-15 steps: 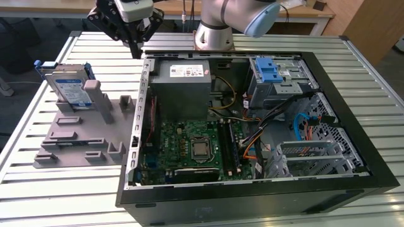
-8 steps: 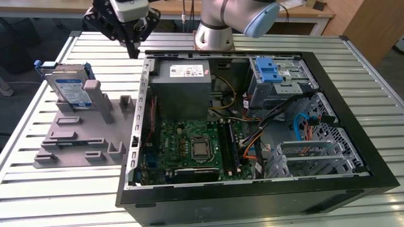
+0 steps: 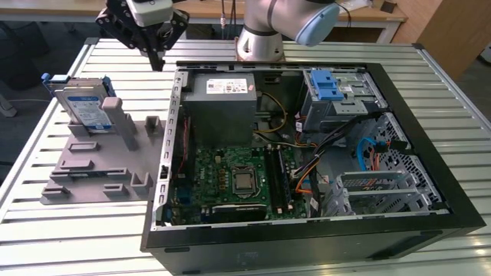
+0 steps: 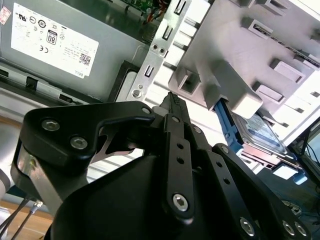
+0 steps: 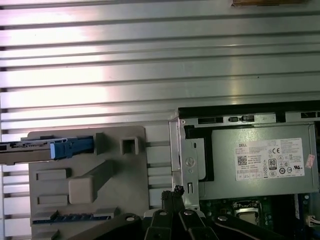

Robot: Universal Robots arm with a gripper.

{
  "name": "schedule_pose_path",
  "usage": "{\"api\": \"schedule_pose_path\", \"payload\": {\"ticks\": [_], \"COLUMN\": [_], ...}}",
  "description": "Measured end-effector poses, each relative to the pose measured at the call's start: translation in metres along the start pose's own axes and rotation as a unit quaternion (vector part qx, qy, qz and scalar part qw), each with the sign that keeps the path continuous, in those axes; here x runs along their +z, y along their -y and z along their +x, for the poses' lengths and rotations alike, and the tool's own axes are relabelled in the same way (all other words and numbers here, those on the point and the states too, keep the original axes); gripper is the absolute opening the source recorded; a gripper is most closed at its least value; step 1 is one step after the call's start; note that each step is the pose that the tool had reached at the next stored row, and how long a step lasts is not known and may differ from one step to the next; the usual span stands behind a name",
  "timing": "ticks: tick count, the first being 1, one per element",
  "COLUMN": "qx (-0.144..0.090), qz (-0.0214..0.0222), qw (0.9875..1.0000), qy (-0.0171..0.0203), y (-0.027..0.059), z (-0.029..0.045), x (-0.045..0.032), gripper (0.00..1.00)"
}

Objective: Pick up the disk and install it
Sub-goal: 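Reach for the disk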

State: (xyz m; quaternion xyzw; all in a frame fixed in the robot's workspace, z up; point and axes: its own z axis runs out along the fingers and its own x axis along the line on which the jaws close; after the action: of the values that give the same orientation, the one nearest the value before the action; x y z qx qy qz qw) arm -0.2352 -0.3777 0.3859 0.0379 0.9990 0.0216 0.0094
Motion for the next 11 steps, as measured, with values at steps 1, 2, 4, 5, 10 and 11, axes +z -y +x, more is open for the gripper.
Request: {"api": "schedule_pose_path", "payload": {"ticks": [1,2,4,5,10,11], "qx": [0.0,0.0,0.0,0.0,0.0,0.0], "qz": [0.0,0.0001,0.0,0.0001,0.0,0.0], "qw": [1.0,1.0,1.0,1.0,1.0,1.0], "qy": [-0.0001,-0.0002,-0.0003,-0.0003,-0.0005,-0.0006], "y": [-0.0002,-0.0004,-0.0008,-0.001,-0.0019,-0.0021], "z": [0.0012,0.0024,0.0048,0.0061,0.0124,0.0138], "x": [0.0,0.0001,0.0003,0.0004,0.0008,0.0009], "gripper": [0.11,0.11,0.11,0.11,0.11,0.11]}}
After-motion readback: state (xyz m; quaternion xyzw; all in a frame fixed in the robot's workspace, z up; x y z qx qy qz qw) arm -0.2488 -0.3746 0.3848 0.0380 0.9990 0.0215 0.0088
